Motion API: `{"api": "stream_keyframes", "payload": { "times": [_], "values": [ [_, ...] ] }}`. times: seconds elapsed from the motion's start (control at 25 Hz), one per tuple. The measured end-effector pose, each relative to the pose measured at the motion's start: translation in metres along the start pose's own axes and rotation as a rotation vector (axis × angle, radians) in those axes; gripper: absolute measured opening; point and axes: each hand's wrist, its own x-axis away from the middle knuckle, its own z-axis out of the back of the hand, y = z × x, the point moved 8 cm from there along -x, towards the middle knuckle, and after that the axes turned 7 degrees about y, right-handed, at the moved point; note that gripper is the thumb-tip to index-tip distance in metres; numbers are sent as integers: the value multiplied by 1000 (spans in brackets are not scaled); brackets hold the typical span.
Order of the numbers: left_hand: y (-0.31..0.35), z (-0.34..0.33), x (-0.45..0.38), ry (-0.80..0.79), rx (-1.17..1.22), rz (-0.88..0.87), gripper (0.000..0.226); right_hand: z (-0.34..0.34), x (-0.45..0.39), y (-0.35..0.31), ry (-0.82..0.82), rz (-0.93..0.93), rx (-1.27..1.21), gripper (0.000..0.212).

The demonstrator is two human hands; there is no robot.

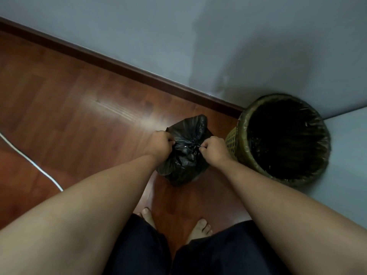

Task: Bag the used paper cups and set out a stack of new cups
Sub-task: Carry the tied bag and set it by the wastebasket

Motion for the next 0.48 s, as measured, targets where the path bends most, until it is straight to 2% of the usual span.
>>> {"api": "stream_keyframes", "payload": {
  "times": [0.08,0.2,0.24,0.32,0.48],
  "values": [
    [-3,-4,-4,10,-23,25,18,-4,-2,1,-54,4,-19,23],
    [2,17,2,-2,-80,103,23,11,17,-3,-137,-5,-62,49],
    [5,28,13,-55,-108,155,23,23,28,-7,-143,-4,-77,52],
    [24,54,40,-135,-120,209,23,59,60,-16,-127,-7,-106,49],
    [88,129,118,-271,-159,150,38,156,136,-49,-86,-17,-115,50]
  ]
}}
